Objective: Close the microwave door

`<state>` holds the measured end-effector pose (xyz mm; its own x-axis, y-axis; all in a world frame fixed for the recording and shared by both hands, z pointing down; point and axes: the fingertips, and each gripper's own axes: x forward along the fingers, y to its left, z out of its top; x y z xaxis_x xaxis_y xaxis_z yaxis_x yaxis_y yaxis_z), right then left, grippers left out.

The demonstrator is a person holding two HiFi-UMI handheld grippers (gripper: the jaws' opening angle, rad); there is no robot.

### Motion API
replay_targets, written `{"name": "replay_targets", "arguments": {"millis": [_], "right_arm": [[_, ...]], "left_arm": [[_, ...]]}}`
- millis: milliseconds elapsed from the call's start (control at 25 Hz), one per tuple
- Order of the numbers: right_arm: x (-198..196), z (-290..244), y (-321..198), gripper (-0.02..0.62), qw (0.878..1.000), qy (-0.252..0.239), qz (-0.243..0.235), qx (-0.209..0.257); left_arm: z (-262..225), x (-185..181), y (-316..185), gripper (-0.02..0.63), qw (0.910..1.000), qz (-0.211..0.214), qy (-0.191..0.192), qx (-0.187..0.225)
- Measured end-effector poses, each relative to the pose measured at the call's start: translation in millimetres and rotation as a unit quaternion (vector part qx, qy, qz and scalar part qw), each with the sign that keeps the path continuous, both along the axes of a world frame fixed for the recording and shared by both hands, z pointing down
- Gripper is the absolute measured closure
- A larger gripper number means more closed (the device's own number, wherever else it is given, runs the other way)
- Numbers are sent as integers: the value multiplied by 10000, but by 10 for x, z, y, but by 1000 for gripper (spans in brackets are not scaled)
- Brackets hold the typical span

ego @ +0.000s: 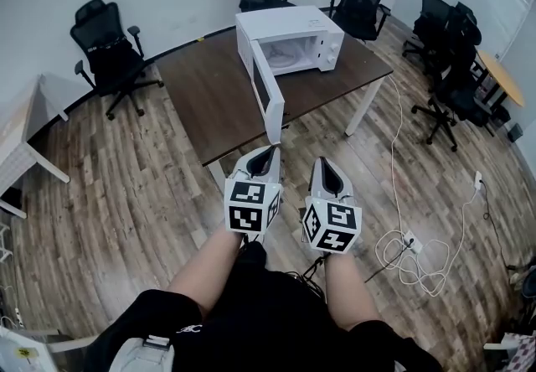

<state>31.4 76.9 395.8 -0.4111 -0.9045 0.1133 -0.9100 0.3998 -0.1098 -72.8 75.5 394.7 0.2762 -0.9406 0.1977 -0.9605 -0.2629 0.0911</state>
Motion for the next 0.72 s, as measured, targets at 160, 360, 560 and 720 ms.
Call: {"name": "replay_targets", "arguments": {"millis": [160,360,560,720], "right_arm": [[-48,13,-277,586,10000,-5,9,-20],[-125,32,-632,586,10000,-25,48,-28],[-262,72,-1096,586,9999,19,43,-116],[-416,34,-1400,586,9999,58,16,-123]], "left_arm": [[29,-56,-278,597,10000,-37,-30,-41],[113,-191,-636,597,9999,-41,31,-148],[128,-284,-1077,597,9998,22,53,-174],[128,-402,-1378,597,9997,69,59,-215]]}}
